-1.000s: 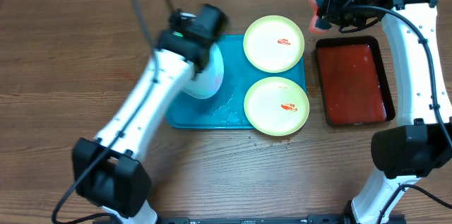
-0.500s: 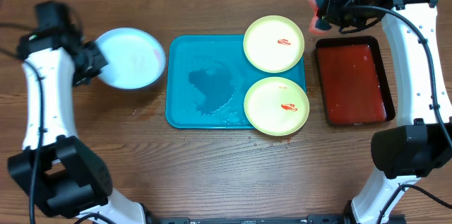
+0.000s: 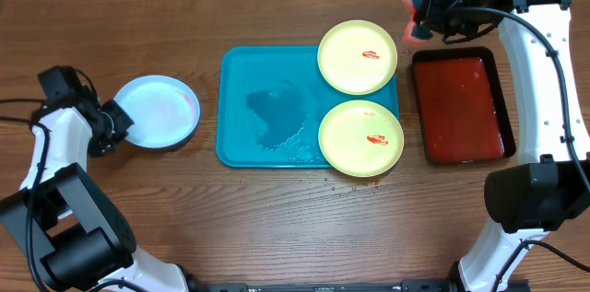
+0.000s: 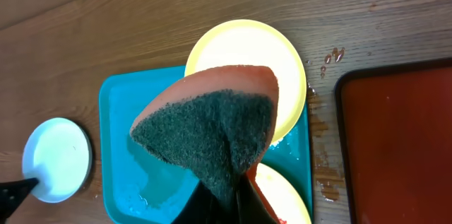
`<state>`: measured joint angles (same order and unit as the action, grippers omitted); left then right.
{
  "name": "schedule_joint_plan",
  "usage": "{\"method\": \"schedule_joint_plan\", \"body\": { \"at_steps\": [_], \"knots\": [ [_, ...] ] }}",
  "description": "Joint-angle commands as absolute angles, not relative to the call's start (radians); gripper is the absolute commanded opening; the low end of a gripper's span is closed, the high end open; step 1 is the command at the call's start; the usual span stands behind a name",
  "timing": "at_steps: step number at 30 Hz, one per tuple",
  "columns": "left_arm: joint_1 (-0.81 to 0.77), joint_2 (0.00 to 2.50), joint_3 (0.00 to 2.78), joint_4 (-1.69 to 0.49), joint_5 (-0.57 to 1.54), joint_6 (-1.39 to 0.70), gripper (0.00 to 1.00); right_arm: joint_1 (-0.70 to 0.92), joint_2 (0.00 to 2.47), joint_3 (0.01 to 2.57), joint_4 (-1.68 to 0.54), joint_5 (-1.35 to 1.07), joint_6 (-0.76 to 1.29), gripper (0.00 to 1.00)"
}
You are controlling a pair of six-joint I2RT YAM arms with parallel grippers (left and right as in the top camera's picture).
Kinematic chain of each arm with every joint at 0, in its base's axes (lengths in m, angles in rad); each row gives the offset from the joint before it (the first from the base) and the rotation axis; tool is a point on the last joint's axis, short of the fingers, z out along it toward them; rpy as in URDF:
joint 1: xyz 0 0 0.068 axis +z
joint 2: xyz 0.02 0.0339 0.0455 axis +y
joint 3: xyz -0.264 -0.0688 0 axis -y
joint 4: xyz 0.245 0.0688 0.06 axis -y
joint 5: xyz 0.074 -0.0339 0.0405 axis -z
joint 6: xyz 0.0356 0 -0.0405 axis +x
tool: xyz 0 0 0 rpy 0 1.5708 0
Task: Clean dirty plates on tray and stack at the side
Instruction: 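Set the white plate on the table and open left gripper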
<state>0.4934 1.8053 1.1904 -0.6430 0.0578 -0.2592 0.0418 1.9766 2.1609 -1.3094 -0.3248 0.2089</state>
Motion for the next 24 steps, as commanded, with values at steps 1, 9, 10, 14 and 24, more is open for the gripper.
{"method": "schedule_joint_plan", "body": {
  "at_steps": [1, 9, 10, 14, 24],
  "knots": [
    [0.497, 1.812, 1.153, -0.588, 0.078, -0.273, 0.04, 0.044, 1.977, 2.168, -1.309, -0.323, 0.204, 0.04],
    [0.495, 1.812, 1.187, -0.622, 0.194, -0.147, 0.49, 0.044, 1.977, 2.168, -1.311, -0.323, 0.200, 0.04],
    [0.495, 1.812, 1.214, -0.653, 0.205, -0.125, 0.49, 0.044, 1.977, 2.168, -1.311, -0.323, 0.200, 0.04],
    [0.484, 1.812, 1.356, -0.796, 0.222, -0.079, 0.52, 0.044, 1.977, 2.168, -1.310, -0.323, 0.200, 0.04],
    [0.141, 1.814, 1.559, -0.951, 0.397, -0.030, 0.64, 0.044, 1.977, 2.168, -1.312, -0.323, 0.200, 0.04]
  ]
}}
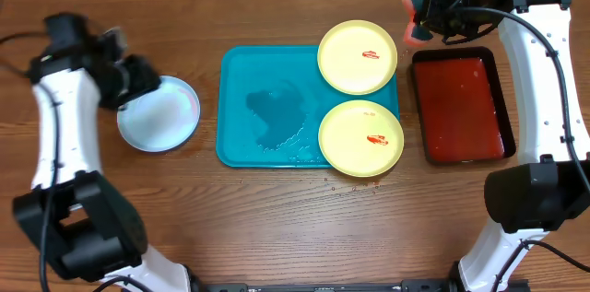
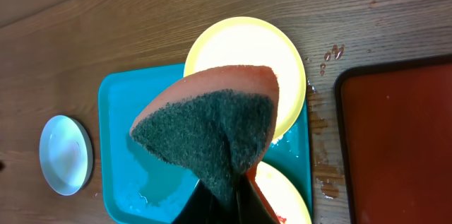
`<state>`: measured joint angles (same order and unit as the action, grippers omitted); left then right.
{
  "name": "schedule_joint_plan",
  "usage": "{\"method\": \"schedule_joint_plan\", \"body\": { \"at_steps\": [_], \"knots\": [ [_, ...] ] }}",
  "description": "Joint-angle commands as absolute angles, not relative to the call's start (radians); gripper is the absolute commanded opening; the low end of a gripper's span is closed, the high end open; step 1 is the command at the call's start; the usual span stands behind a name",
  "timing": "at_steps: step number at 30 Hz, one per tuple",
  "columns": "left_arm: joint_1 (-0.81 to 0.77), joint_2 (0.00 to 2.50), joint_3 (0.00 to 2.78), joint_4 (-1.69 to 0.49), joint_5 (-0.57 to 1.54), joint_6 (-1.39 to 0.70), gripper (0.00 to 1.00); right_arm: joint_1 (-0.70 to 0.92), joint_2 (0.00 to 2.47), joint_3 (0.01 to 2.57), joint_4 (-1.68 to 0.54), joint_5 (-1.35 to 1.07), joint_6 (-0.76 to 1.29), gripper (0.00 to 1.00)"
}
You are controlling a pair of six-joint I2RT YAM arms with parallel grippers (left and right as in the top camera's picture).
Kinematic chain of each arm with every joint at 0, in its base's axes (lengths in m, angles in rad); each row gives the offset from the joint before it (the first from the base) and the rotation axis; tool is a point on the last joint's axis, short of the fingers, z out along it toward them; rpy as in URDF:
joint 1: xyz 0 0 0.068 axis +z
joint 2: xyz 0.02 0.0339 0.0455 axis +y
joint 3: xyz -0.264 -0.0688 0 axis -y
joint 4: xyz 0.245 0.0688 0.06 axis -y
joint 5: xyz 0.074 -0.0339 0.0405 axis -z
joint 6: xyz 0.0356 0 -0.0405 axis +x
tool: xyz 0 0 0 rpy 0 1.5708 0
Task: Clean dirty plates on tray and stack at the side
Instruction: 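Set the white plate on the table and open left gripper, then move left gripper to the lower yellow plate and grasp its rim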
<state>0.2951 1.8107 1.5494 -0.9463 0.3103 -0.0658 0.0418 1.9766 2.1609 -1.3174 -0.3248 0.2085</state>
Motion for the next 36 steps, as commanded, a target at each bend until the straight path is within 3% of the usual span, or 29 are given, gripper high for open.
{"method": "schedule_joint_plan", "body": {
  "at_steps": [1, 9, 17, 23, 28, 35, 36],
  "knots": [
    [0.090, 1.818, 1.559, -0.949, 0.394, -0.030, 0.66, 0.044, 1.977, 2.168, -1.313, -0.323, 0.200, 0.04],
    [-0.270, 1.909, 1.568, -0.859, 0.374, -0.196, 0.68, 0.044, 1.977, 2.168, -1.312, -0.323, 0.200, 0.04],
    [-0.466, 2.126, 1.672, -0.932, 0.355, -0.305, 0.66, 0.044, 1.977, 2.168, -1.316, -0.323, 0.200, 0.04],
    [-0.493, 2.181, 1.680, -0.953, 0.330, -0.331, 0.60, 0.044, 1.977, 2.168, -1.316, -0.323, 0.200, 0.04],
    [-0.498, 2.185, 1.678, -0.964, 0.332, -0.338, 0.50, 0.044, 1.977, 2.168, -1.315, -0.323, 0.200, 0.04],
    [-0.544, 2.204, 1.670, -0.987, 0.330, -0.338, 0.47, 0.044, 1.977, 2.168, -1.315, -0.322, 0.200, 0.04],
    [-0.544, 2.204, 1.670, -0.991, 0.329, -0.348, 0.40, 0.044, 1.977, 2.168, -1.315, -0.322, 0.200, 0.04]
  ]
}}
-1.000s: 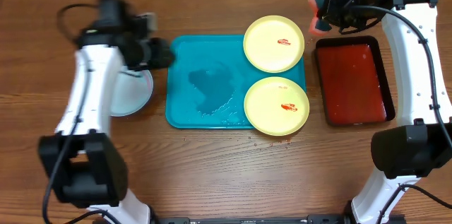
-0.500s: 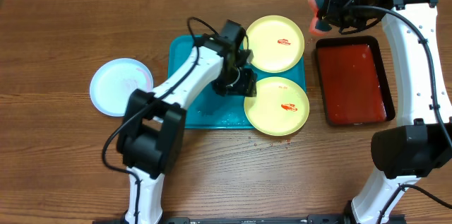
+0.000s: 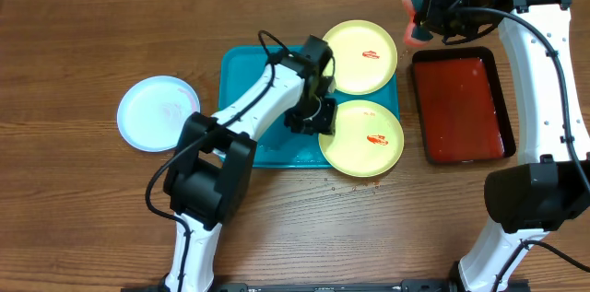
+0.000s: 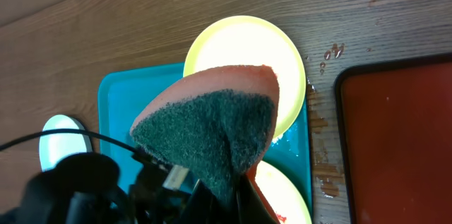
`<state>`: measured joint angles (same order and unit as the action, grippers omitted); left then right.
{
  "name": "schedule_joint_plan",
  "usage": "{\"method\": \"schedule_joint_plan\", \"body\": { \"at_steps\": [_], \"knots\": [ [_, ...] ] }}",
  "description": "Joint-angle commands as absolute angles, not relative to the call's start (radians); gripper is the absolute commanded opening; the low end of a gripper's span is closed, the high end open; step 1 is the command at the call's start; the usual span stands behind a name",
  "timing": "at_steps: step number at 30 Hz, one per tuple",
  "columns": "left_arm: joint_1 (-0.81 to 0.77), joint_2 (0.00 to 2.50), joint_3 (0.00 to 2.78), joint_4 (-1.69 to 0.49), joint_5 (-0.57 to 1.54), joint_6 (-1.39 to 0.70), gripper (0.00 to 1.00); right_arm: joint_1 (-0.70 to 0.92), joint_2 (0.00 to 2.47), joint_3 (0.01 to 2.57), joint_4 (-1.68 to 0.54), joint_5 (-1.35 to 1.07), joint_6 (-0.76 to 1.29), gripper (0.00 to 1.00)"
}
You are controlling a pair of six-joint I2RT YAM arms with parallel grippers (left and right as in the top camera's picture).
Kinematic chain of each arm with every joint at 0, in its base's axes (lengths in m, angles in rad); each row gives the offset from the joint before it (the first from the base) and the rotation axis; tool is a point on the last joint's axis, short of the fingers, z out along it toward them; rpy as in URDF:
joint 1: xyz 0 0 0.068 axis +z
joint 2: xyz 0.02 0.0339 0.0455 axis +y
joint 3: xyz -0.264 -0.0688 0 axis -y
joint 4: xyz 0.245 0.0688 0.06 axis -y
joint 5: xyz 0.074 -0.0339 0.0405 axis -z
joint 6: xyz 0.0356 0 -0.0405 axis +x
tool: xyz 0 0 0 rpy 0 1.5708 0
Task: Clean dirty plates on tray and stack at the side
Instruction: 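Move left gripper to the lower yellow plate and grasp its rim, then slide the yellow plate toward tray center with the left gripper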
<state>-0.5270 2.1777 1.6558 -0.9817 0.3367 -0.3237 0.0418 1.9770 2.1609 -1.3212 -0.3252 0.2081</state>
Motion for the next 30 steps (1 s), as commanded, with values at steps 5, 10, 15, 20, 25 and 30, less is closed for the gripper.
{"method": "schedule_joint_plan", "body": {
  "at_steps": [5, 10, 15, 20, 25, 30],
  "knots": [
    [-0.543, 2.204, 1.670, -0.994, 0.323, -0.357, 0.11, 0.044, 1.977, 2.168, -1.316, -0.322, 0.200, 0.04],
    [-0.519, 2.203, 1.681, -1.008, 0.334, -0.364, 0.04, 0.045, 1.977, 2.167, -1.319, -0.323, 0.200, 0.04],
    [-0.435, 2.201, 1.729, -1.123, 0.286, -0.345, 0.04, 0.046, 1.977, 2.166, -1.329, -0.323, 0.200, 0.04],
    [-0.356, 2.197, 1.730, -1.147, 0.226, -0.337, 0.04, 0.066, 1.983, 2.166, -1.326, -0.323, 0.200, 0.04],
    [-0.276, 2.197, 1.730, -1.145, 0.146, -0.337, 0.04, 0.137, 2.023, 2.165, -1.307, -0.323, 0.206, 0.04],
    [-0.199, 2.197, 1.729, -1.145, 0.141, -0.337, 0.04, 0.265, 2.094, 2.165, -1.281, -0.323, 0.222, 0.04]
  ]
}}
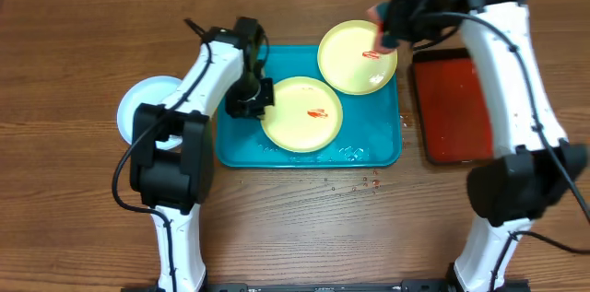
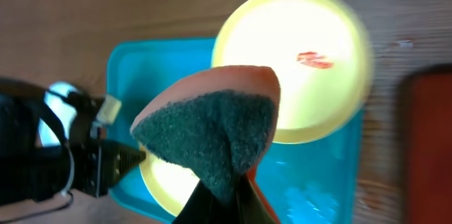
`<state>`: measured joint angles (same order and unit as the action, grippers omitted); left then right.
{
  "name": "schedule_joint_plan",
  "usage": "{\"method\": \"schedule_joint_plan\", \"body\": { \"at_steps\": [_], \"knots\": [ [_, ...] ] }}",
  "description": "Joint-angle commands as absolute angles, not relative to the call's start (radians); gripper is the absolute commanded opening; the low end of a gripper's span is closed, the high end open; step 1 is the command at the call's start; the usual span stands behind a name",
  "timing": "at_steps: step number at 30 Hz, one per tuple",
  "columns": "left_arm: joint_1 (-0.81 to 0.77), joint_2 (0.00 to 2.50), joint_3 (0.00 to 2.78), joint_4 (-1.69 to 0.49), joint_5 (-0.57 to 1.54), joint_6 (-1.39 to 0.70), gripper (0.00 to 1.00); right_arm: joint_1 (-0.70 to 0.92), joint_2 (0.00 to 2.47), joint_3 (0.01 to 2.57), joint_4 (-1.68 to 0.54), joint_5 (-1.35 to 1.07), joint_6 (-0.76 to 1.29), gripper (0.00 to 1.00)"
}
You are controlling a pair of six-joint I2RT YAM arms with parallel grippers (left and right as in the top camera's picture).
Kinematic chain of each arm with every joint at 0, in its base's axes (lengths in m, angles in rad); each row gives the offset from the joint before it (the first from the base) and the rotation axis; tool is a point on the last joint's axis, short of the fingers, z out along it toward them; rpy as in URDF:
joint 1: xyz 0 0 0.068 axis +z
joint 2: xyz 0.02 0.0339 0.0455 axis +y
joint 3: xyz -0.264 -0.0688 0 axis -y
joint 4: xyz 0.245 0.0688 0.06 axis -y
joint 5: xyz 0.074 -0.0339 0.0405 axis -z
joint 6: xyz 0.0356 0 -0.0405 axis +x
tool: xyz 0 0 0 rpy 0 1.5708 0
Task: Clean dirty plates on tray and stack at the side
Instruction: 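Slide the yellow plate toward tray center with the left gripper, then lower the sponge onto the yellow plate with the right gripper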
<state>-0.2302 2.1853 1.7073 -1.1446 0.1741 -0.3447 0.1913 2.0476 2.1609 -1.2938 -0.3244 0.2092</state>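
Two yellow plates smeared with red sit on the teal tray (image 1: 378,149). One plate (image 1: 302,114) lies in the tray's middle, and my left gripper (image 1: 251,100) is shut on its left rim. The other plate (image 1: 358,56) rests on the tray's far right corner. My right gripper (image 1: 383,23) hangs over that plate's far right edge, shut on an orange sponge with a green scrub face (image 2: 212,121). In the right wrist view the far plate (image 2: 289,97) shows its red smear (image 2: 314,59), and the near plate (image 2: 166,181) is half hidden by the sponge.
A white plate (image 1: 136,112) lies on the table left of the tray, partly under my left arm. A dark red tray (image 1: 452,112) stands to the right of the teal one. Water drops dot the wood in front of the tray.
The front yellow plate has gone from the tray's front right to its middle, with my left gripper at its left rim. My right gripper and sponge moved left, over the far yellow plate.
My left gripper was at the white plate's left edge on the table, then beside its far left rim. Then it was on the tray at the front yellow plate's rim. Now that plate is mid-tray. The right gripper held the sponge throughout, near the red tray until now.
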Motion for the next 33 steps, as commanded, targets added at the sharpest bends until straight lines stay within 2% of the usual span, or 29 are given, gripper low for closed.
{"method": "schedule_joint_plan", "body": {
  "at_steps": [1, 7, 14, 22, 33],
  "knots": [
    [-0.193, 2.197, 1.728, -1.145, 0.140, -0.336, 0.04, 0.278, 2.103, 2.164, -1.278, -0.321, 0.231, 0.04],
    [-0.182, 2.197, 1.688, -1.139, 0.123, -0.336, 0.04, 0.375, 2.177, 2.164, -1.251, -0.300, 0.266, 0.04],
    [-0.181, 2.197, 1.577, -1.036, 0.123, -0.337, 0.04, 0.434, 2.273, 2.164, -1.250, -0.285, 0.288, 0.04],
    [-0.180, 2.197, 1.525, -0.979, 0.124, -0.340, 0.04, 0.440, 2.341, 2.129, -1.217, -0.285, 0.297, 0.04],
    [-0.180, 2.197, 1.525, -0.982, 0.124, -0.340, 0.04, 0.440, 2.367, 1.941, -1.056, -0.289, 0.372, 0.04]
  ]
}}
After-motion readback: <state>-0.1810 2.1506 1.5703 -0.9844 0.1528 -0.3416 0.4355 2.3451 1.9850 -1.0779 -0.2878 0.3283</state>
